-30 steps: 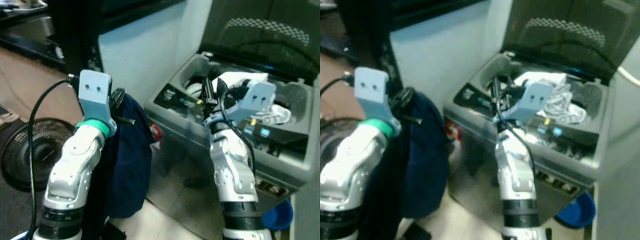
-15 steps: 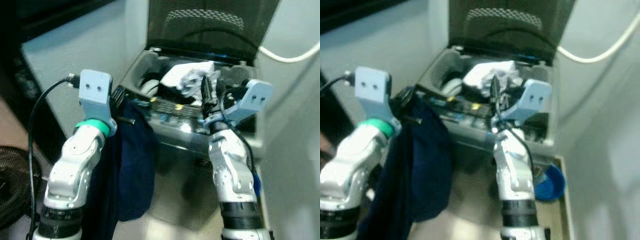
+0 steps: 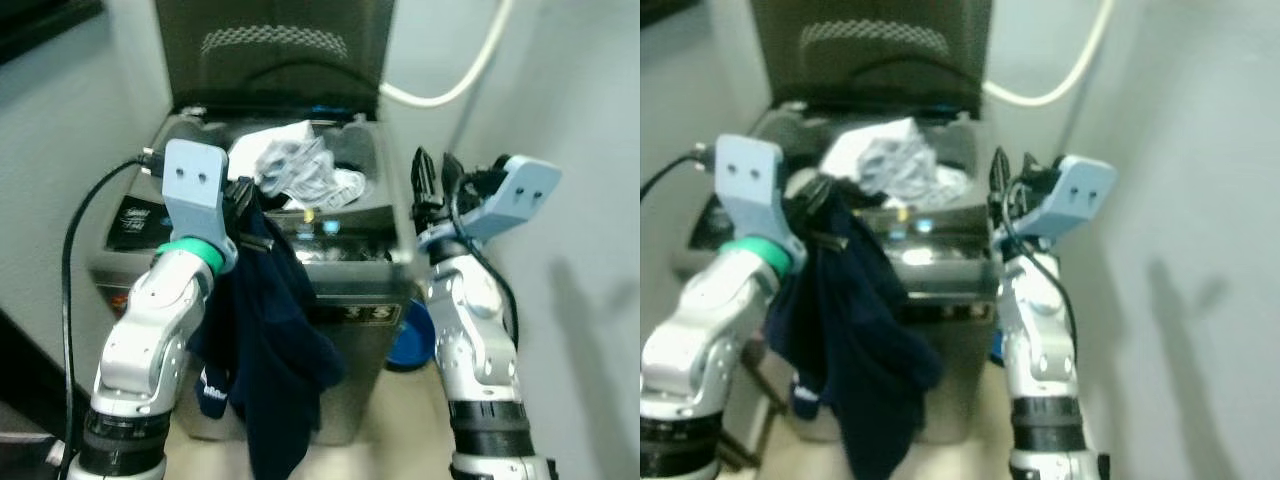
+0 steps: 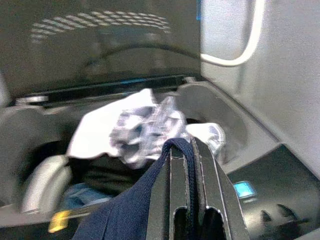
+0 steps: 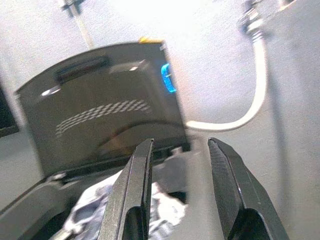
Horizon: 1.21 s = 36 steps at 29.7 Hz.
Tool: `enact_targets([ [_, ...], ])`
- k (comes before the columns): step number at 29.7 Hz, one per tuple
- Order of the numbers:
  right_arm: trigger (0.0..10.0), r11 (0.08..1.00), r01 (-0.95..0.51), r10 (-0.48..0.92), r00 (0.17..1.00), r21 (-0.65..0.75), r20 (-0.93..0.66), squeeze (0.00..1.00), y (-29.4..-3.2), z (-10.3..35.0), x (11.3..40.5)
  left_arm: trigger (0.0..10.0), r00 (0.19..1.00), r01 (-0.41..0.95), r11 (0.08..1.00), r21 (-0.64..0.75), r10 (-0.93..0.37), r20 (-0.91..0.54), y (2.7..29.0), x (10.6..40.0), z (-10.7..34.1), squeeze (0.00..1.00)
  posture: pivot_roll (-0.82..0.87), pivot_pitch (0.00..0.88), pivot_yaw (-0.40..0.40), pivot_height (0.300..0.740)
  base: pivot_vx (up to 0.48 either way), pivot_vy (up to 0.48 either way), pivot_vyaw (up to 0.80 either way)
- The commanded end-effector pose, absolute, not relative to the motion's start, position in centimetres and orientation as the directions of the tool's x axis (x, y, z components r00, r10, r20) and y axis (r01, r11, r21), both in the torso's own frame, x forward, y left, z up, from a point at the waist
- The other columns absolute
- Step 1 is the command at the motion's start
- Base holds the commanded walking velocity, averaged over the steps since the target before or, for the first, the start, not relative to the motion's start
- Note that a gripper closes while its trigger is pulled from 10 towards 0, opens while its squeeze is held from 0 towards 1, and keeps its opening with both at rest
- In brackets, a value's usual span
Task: Clothes washing
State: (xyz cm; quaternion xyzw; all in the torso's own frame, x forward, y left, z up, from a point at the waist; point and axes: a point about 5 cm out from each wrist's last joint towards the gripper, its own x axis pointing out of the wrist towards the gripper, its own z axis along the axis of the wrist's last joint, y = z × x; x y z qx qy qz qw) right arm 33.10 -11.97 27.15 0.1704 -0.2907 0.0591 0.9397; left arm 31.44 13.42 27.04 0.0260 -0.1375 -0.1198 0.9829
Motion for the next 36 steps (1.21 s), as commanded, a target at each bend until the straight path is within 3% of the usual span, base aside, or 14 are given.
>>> enact_targets([
  [1, 10.0, 0.928, -0.212, 0.004, 0.828, 0.308, 0.560, 0.00, -11.93, 27.04, 33.13, 10.0, 0.927, 0.221, 0.971, 0.087, -0.237, 0.290, 13.47, 31.27, 27.44, 0.00, 0.07, 0.020, 0.044, 0.740, 0.000, 0.000, -0.80],
  [6, 10.0, 0.927, -0.212, 0.003, 0.830, 0.311, 0.558, 0.00, -11.95, 27.03, 33.15, 10.0, 0.928, 0.217, 0.972, 0.089, -0.234, 0.290, 13.46, 31.26, 27.42, 0.00, 0.07, 0.020, 0.044, 0.740, 0.000, 0.000, -0.80],
  [15, 10.0, 0.933, -0.199, -0.001, 0.834, 0.301, 0.552, 0.00, -11.95, 26.86, 33.29, 10.0, 0.929, 0.210, 0.973, 0.093, -0.228, 0.292, 13.48, 31.26, 27.43, 0.00, 0.07, 0.019, 0.039, 0.740, 0.000, 0.000, 0.00],
  [31, 10.0, 0.932, -0.213, 0.019, 0.837, 0.292, 0.547, 0.00, -11.43, 26.60, 33.47, 10.0, 0.926, 0.204, 0.975, 0.090, -0.222, 0.306, 13.65, 31.26, 27.69, 0.00, 0.08, 0.004, 0.039, 0.740, 0.000, 0.480, 0.00],
  [36, 10.0, 0.933, -0.218, 0.026, 0.835, 0.287, 0.550, 0.00, -11.34, 26.61, 33.51, 10.0, 0.923, 0.196, 0.974, 0.111, -0.222, 0.314, 13.74, 31.28, 27.83, 0.00, 0.08, 0.001, 0.037, 0.740, 0.000, 0.000, 0.00],
])
